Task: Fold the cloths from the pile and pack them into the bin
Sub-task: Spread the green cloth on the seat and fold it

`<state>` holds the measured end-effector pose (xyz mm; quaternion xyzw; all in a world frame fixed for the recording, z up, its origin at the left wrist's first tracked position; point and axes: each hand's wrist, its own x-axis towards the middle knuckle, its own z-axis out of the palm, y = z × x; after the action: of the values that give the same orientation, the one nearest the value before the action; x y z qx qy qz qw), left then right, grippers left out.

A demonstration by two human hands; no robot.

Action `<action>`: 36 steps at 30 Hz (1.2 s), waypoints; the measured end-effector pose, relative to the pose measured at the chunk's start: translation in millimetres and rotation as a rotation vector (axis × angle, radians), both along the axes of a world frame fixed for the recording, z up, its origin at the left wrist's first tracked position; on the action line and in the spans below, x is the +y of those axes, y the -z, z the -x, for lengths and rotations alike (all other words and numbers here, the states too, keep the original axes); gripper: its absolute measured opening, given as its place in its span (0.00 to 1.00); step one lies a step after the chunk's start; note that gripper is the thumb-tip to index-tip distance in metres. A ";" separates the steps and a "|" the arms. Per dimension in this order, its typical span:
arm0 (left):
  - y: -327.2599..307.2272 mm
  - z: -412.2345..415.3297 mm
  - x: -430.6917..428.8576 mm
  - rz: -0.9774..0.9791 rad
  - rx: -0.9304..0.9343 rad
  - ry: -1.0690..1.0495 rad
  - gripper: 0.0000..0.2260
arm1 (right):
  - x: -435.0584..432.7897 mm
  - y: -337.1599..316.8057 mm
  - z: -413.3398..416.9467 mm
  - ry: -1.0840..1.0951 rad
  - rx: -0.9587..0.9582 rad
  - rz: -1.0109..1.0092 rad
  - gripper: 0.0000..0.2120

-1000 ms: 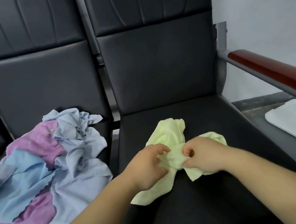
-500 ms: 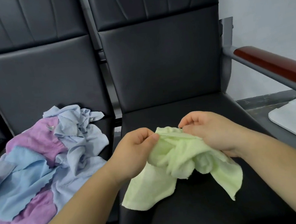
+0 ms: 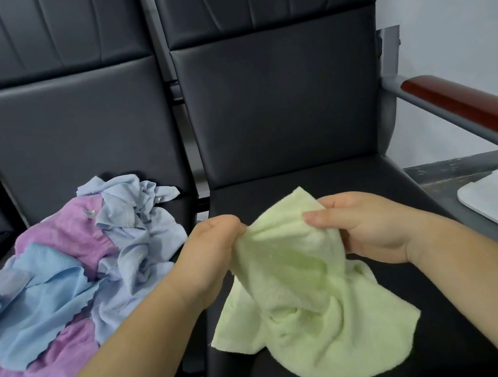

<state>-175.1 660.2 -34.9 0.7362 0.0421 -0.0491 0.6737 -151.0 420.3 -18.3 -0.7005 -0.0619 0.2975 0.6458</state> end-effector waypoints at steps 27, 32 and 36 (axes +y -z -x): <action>-8.7 -7.4 11.1 0.453 0.136 -0.303 0.16 | 2.5 8.0 -3.4 -0.230 -0.023 0.312 0.03; -5.4 4.9 13.5 -0.567 -0.136 0.287 0.12 | 5.0 0.1 -4.4 -0.013 -0.181 0.225 0.03; -5.7 9.8 10.2 -0.800 -0.208 0.373 0.10 | 9.5 -4.4 -0.7 0.040 -0.229 0.160 0.05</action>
<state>-184.9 670.4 -29.2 0.9346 -0.1434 -0.0752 0.3166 -150.3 429.8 -13.9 -0.7801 -0.0973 0.2066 0.5825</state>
